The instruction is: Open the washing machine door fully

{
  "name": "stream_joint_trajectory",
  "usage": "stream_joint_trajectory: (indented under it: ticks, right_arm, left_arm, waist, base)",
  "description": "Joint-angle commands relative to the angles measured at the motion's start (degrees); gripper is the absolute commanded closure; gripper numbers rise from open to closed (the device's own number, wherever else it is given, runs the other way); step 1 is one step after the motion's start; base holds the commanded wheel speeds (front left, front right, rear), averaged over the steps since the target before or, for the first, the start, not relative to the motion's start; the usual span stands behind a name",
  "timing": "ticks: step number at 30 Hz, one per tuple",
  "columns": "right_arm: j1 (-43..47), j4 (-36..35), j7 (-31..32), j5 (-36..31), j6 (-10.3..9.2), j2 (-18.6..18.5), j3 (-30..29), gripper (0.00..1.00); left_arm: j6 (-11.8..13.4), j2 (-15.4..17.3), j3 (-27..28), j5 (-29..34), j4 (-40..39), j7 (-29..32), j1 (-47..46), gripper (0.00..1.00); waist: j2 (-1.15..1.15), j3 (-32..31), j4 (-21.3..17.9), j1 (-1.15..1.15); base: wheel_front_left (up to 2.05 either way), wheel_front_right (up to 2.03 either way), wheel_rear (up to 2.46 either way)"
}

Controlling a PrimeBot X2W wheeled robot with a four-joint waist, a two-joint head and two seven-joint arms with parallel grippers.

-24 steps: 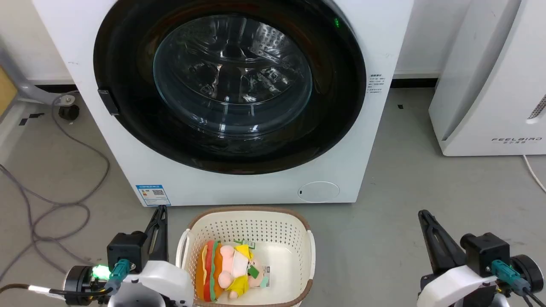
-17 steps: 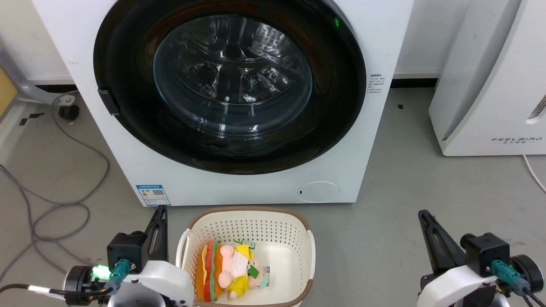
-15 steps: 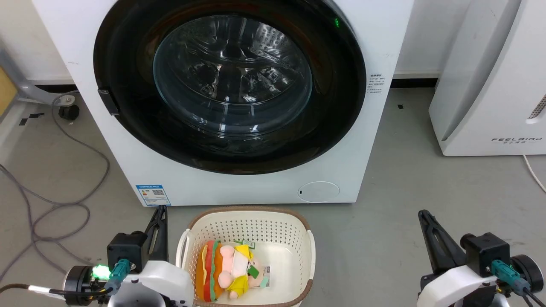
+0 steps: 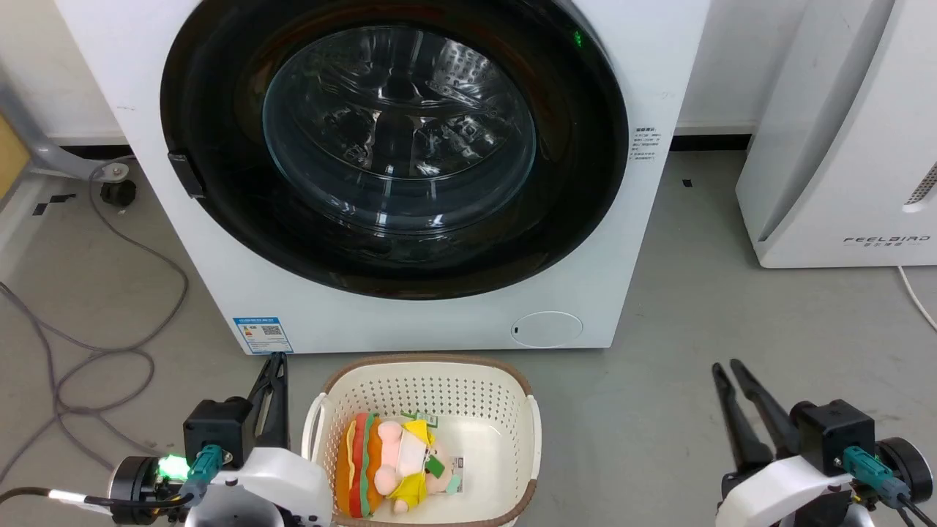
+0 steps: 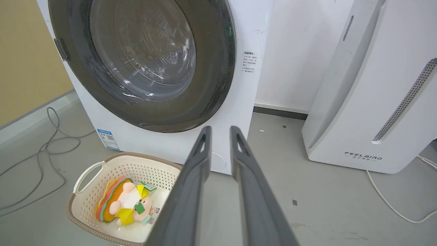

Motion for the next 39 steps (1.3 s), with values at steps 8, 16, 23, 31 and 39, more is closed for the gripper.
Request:
stream_joint_trajectory:
  ticks: [8,16,23,31,39]
  right_arm:
    - [0.0,-0.1,-0.7,1.3,0.0,0.0,-0.5,0.0]
    - [0.0,-0.9,-1.7,3.7,0.01,0.0,-0.9,0.0]
    - [0.1,-1.2,-2.5,7.8,0.01,0.0,-0.8,0.0]
    - [0.2,-1.5,-3.5,13.4,0.01,0.0,-0.3,0.89]
    - [0.3,-1.7,-4.4,23.0,0.01,0.0,-0.1,1.0]
  left_arm:
    - [0.5,0.0,-0.4,-0.3,0.2,-0.7,-0.1,0.0]
    - [1.1,0.0,-0.8,-0.5,0.2,-1.7,-0.2,0.0]
    - [1.6,0.0,-1.1,-0.8,0.3,-2.5,-0.3,0.0]
    - [2.3,0.0,-1.5,-1.0,0.4,-3.5,-0.3,0.0]
    - [2.9,0.0,-1.9,-1.3,0.5,-4.4,-0.4,0.0]
  waist:
    - [0.0,0.1,0.0,0.0]
    - [0.0,0.2,0.0,0.0]
    - [0.0,0.2,0.0,0.0]
    - [0.0,0.3,0.0,0.0]
    - [0.0,0.3,0.1,0.0]
  base:
    - [0.0,0.0,0.0]
    - [0.0,0.0,0.0]
    - [0.0,0.0,0.0]
    - [0.0,0.0,0.0]
    - [0.0,0.0,0.0]
